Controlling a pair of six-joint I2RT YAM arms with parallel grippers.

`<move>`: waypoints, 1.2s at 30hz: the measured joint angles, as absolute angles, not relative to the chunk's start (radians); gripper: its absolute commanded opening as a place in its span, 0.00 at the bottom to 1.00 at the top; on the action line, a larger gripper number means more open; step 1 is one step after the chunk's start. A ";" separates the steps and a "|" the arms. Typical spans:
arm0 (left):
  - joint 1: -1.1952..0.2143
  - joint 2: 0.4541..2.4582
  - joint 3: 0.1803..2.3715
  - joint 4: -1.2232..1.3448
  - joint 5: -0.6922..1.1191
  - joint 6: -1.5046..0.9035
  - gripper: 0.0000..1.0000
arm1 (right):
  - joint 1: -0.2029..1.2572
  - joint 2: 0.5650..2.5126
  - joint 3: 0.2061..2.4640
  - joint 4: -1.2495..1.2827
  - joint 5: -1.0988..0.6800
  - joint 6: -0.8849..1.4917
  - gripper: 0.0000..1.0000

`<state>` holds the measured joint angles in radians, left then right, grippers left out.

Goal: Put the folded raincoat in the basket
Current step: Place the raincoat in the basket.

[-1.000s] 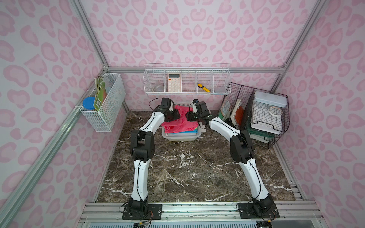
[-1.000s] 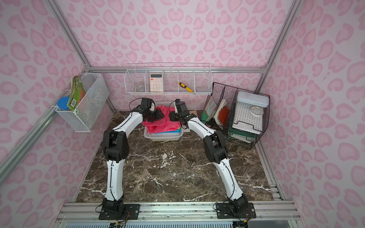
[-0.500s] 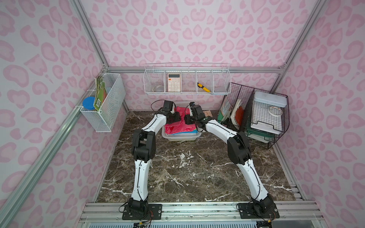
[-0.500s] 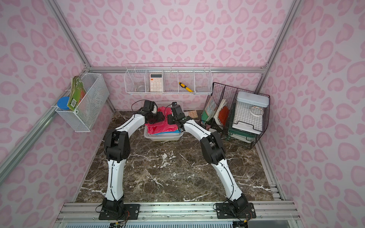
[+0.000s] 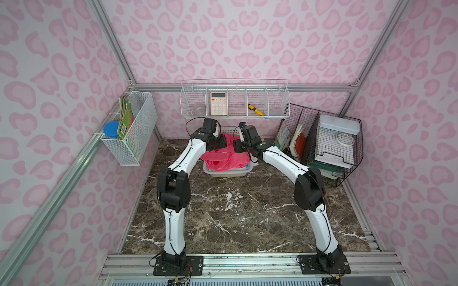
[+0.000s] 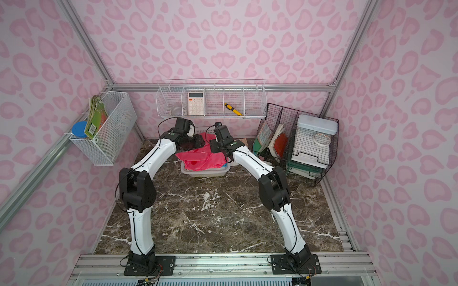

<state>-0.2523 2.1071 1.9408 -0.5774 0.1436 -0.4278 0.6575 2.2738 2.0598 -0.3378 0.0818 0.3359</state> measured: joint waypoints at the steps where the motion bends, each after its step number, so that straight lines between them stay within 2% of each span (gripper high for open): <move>1: -0.253 2.106 1.931 -0.577 0.148 -0.428 0.58 | 0.662 2.263 2.033 -0.338 0.082 0.334 0.63; 7: -0.267 2.125 1.877 -0.562 0.190 -0.447 0.57 | 0.673 2.251 1.947 -0.330 0.075 0.333 0.63; 16: -0.271 2.197 1.857 -0.539 0.197 -0.464 0.57 | 0.672 2.351 2.008 -0.319 0.099 0.340 0.63; 29: -0.255 2.204 1.874 -0.572 0.196 -0.445 0.57 | 0.677 2.344 1.988 -0.287 0.083 0.366 0.64; 36: -0.253 2.106 1.924 -0.654 0.185 -0.439 0.69 | 0.677 2.225 1.956 -0.331 0.092 0.364 0.67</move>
